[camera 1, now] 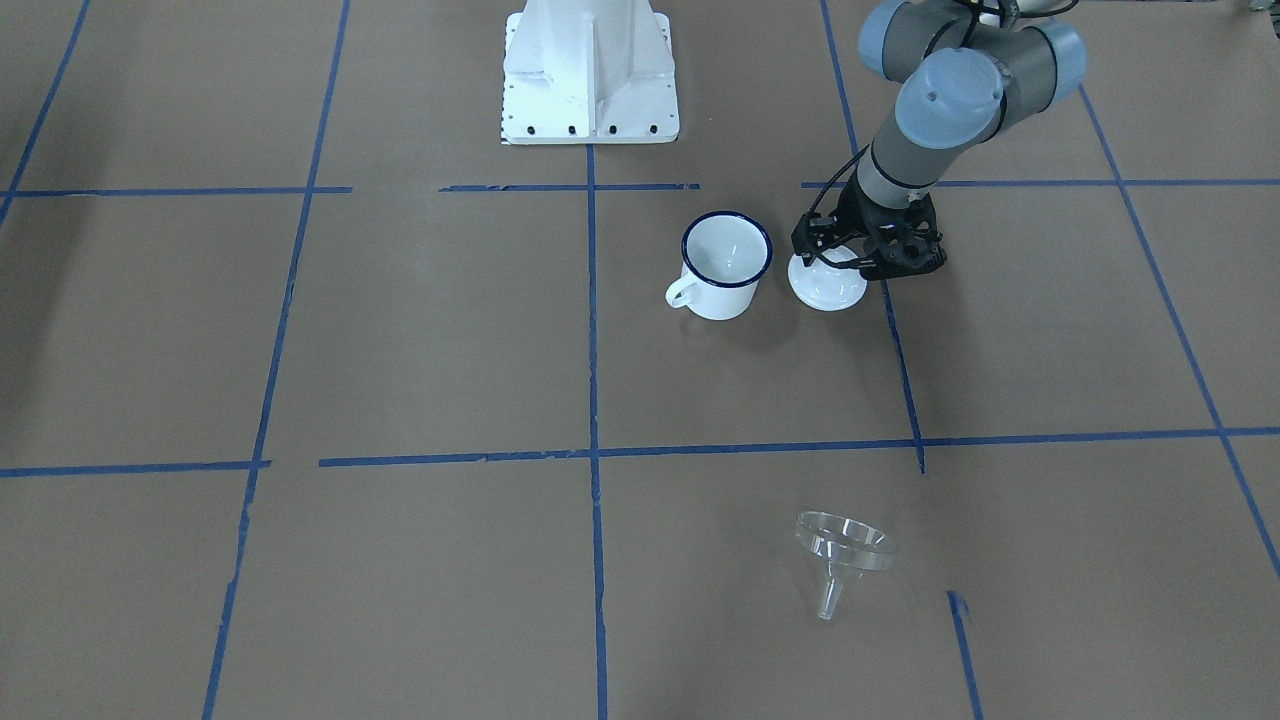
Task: Place funnel on cup
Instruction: 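Raise the left gripper and move it to the glass funnel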
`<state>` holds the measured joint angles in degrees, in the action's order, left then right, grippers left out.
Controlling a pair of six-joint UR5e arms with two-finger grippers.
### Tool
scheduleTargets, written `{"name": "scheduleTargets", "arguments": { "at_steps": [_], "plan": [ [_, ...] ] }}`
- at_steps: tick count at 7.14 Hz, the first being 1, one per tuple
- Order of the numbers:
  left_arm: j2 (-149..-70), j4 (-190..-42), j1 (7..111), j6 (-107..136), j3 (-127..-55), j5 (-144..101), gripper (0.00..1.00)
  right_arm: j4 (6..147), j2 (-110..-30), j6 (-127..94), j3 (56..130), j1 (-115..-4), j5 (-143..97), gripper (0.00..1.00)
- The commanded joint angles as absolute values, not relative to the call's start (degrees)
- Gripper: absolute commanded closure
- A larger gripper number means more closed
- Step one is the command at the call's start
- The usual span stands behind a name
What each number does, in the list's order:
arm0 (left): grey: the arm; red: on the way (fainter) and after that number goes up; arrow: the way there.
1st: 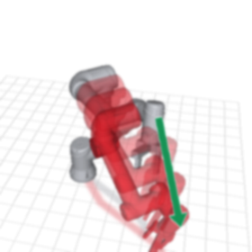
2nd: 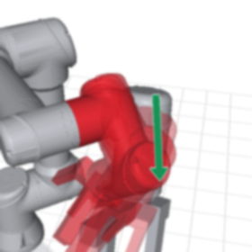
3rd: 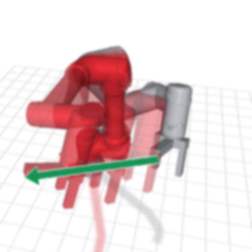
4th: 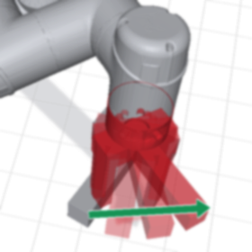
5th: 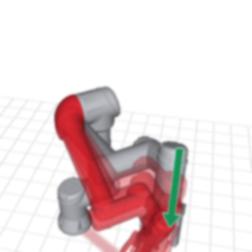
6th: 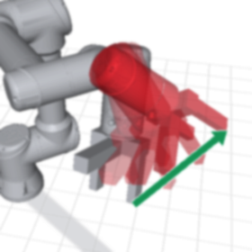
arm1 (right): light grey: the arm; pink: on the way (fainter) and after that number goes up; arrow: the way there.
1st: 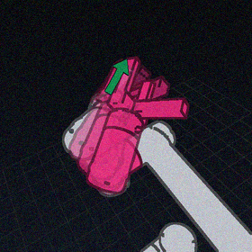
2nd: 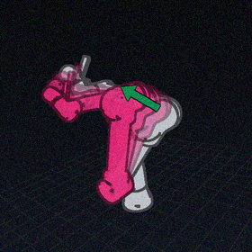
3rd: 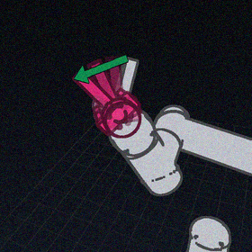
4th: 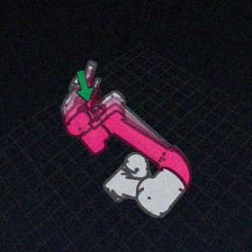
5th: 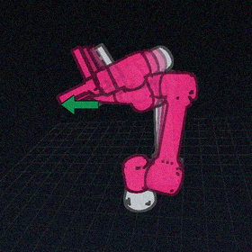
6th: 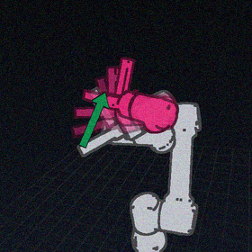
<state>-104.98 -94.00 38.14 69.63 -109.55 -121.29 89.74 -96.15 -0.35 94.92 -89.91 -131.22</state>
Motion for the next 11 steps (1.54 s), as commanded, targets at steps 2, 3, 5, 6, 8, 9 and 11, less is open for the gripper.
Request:
{"name": "scheduleTargets", "arguments": {
  "at_steps": [2,3,5,6,8,9,11],
  "plan": [
    [-105.2,-97.9,49.0,78.2,-109.1,-122.9,0.01,89.7,-96.2,-0.4,94.9,-89.9,-131.2,0.00],
    [-105.2,-104.3,50.5,88.6,-106.5,-122.5,0.01,89.7,-96.2,-0.4,94.9,-89.9,-131.2,0.00],
    [-105.4,-125.7,51.9,104.8,-98.8,-117.7,0.01,89.7,-96.2,-0.4,94.9,-89.9,-131.2,0.00],
    [-105.6,-135.4,51.8,111.8,-95.4,-113.9,0.01,89.7,-96.2,-0.4,94.9,-89.9,-131.2,0.00],
    [-108.9,-139.1,51.6,118.2,-93.4,-102.5,0.01,89.7,-96.2,-0.4,94.8,-89.9,-131.2,0.00],
    [-114.1,-139.2,51.4,122.0,-88.4,-97.4,0.01,89.7,-96.2,-0.4,94.9,-89.9,-131.2,0.00],
    [-116.8,-139.5,50.5,127.1,-84.0,-92.3,0.01,89.7,-96.2,-0.4,94.9,-89.9,-131.2,0.00]
  ]
}}
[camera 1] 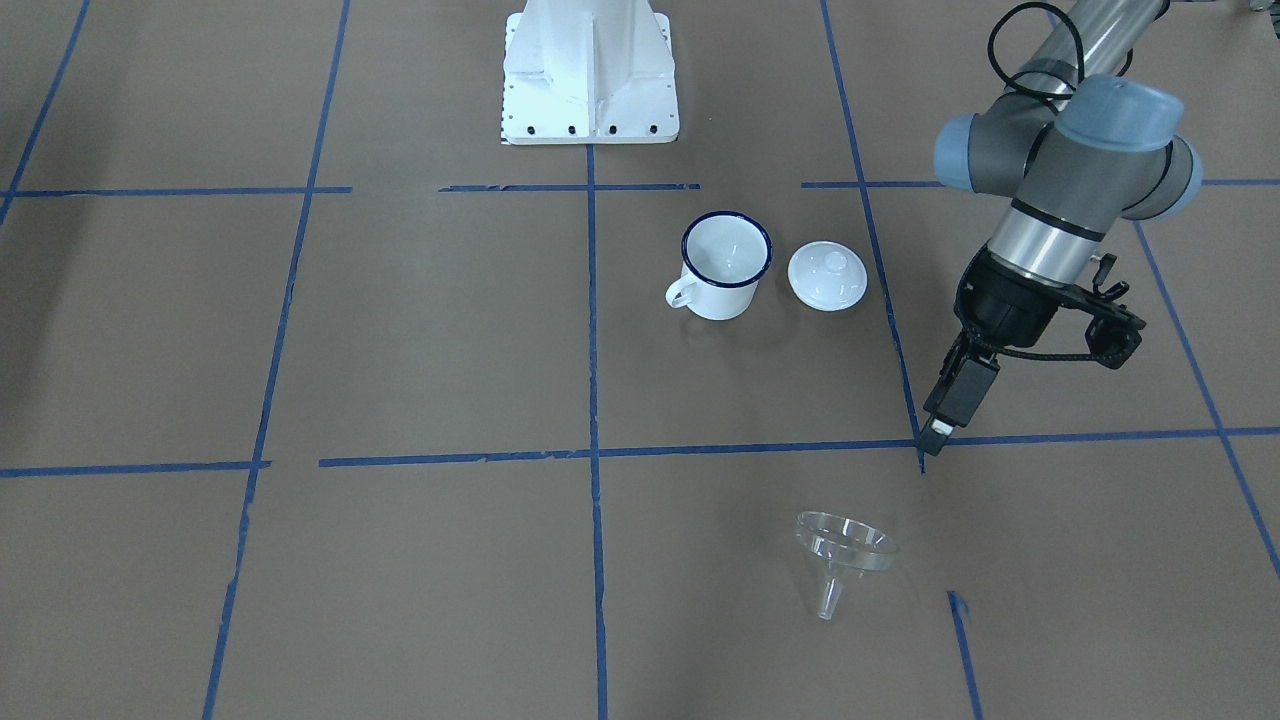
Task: Place funnel on cup
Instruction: 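Raise the left gripper and move it to the glass funnel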
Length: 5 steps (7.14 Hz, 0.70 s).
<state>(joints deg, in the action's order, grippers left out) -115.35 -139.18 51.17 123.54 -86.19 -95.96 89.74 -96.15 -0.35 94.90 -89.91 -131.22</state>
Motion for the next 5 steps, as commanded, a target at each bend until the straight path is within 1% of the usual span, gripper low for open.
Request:
{"name": "scheduleTargets", "arguments": {
  "at_steps": [1,3,5],
  "plan": [
    [-116.6,-142.4,48.6,127.5,-81.9,-91.9,0.01,89.7,-96.2,-0.4,94.9,-89.9,-131.2,0.00],
    [-117.1,-144.4,46.3,130.3,-79.6,-86.2,0.01,89.7,-96.2,-0.4,94.9,-89.9,-131.2,0.00],
    [-119.1,-144.6,46.2,130.2,-76.4,-86.2,0.02,89.7,-96.2,-0.4,94.9,-89.9,-131.2,0.00]
  ]
}}
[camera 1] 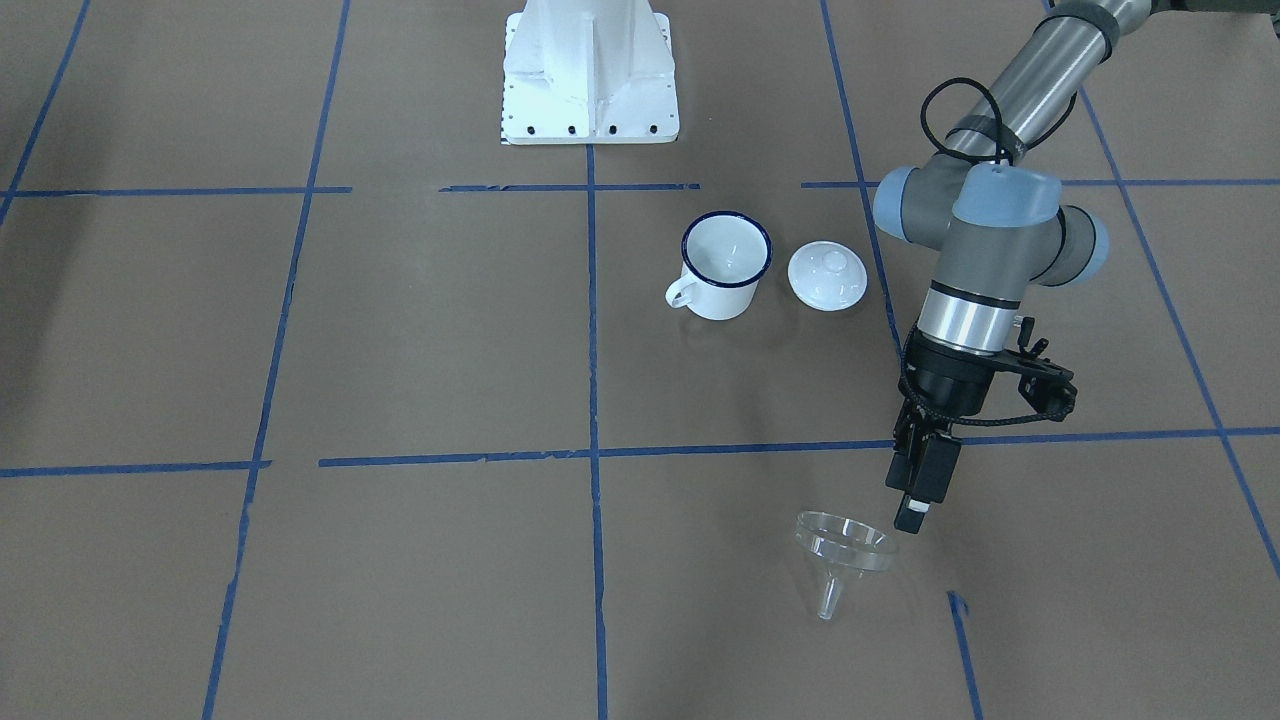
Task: Place funnel on cup
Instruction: 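Grasp the clear glass funnel with the left gripper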
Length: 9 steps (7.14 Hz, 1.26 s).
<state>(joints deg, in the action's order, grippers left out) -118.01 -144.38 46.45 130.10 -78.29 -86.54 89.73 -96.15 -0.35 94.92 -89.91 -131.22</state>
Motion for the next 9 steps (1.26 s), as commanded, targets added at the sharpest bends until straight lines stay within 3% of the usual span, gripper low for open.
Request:
{"name": "scheduleTargets", "arguments": {
  "at_steps": [1,7,8,9],
  "plan": [
    [-120.0,-144.8,46.1,130.2,-75.0,-86.2,0.02,89.7,-96.2,-0.4,94.9,-89.9,-131.2,0.00],
    [-124.4,-149.7,45.8,129.8,-67.3,-86.0,0.12,89.7,-96.2,-0.4,94.9,-89.9,-131.2,0.00],
    [-124.4,-149.7,45.8,129.7,-67.2,-86.0,0.22,89.7,-96.2,-0.4,94.9,-89.9,-131.2,0.00],
    [-124.4,-149.7,45.8,129.7,-67.2,-86.0,0.45,89.7,-96.2,-0.4,94.9,-89.9,-131.2,0.00]
  ]
}}
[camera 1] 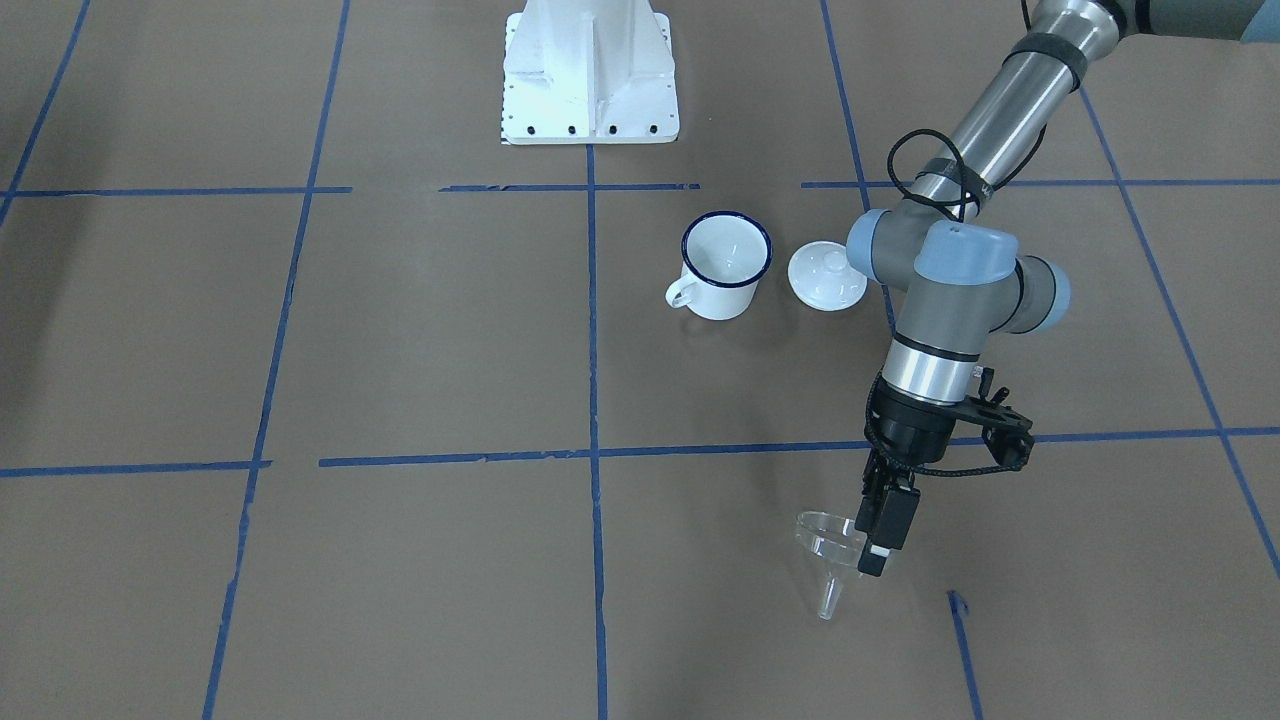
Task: Place funnel on cup
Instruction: 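Grasp the clear glass funnel with the left gripper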
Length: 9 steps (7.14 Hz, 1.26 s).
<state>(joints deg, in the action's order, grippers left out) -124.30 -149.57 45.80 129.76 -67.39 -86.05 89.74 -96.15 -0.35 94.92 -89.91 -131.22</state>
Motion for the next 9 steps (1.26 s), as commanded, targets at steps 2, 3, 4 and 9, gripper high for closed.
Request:
{"name": "scheduleTargets", "arguments": {
  "at_steps": [2,3,4,9],
  "plan": [
    [-124.4,-149.7,45.8,129.7,-67.2,-86.0,0.75,89.7,-96.2,-0.4,94.9,-89.9,-131.2,0.00],
    [-124.4,-149.7,45.8,129.6,-67.2,-86.0,0.89,89.7,-96.2,-0.4,94.9,-89.9,-131.2,0.00],
    [-124.4,-149.7,45.8,129.6,-67.4,-86.0,1.00,89.7,-96.2,-0.4,94.9,-89.9,-131.2,0.00],
    [-124.2,-141.0,48.3,129.0,-81.5,-86.7,1.00,89.7,-96.2,-0.4,94.9,-89.9,-131.2,0.00]
  ]
}}
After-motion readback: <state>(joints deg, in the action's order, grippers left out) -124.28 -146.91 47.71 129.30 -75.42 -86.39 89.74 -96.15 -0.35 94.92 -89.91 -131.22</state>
